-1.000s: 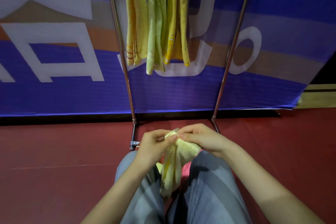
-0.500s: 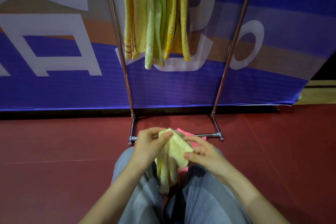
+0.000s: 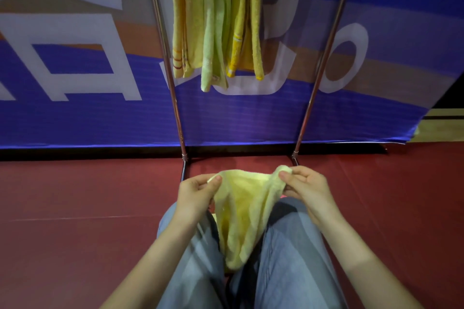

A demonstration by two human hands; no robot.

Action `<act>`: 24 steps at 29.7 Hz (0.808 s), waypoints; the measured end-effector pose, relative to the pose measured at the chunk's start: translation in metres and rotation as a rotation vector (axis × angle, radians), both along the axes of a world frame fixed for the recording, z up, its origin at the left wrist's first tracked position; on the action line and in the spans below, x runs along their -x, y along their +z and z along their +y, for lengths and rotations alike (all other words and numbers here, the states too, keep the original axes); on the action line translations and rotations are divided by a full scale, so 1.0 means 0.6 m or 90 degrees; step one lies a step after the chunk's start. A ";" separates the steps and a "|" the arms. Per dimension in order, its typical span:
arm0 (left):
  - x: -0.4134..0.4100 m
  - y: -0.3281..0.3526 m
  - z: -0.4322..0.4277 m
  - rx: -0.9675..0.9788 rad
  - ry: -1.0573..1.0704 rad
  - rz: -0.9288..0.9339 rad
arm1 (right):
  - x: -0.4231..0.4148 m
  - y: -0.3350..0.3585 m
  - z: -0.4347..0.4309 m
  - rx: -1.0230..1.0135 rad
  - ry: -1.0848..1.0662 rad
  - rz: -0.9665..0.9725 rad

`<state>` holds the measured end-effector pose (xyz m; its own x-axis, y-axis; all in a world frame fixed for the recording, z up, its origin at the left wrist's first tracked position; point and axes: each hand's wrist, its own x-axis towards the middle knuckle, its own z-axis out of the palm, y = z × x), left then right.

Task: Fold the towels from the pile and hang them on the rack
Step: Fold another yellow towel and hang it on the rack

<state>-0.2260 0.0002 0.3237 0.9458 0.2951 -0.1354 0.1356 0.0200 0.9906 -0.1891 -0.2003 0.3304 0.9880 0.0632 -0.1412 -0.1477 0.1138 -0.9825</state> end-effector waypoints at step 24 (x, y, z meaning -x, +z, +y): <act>0.015 -0.025 -0.016 -0.096 -0.218 -0.067 | 0.051 -0.044 0.084 0.006 0.270 -0.026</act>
<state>-0.2348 -0.0092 0.3085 0.9994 -0.0313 -0.0119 0.0069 -0.1554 0.9878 -0.2198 -0.1497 0.3040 0.8798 0.4636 -0.1046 -0.1398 0.0421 -0.9893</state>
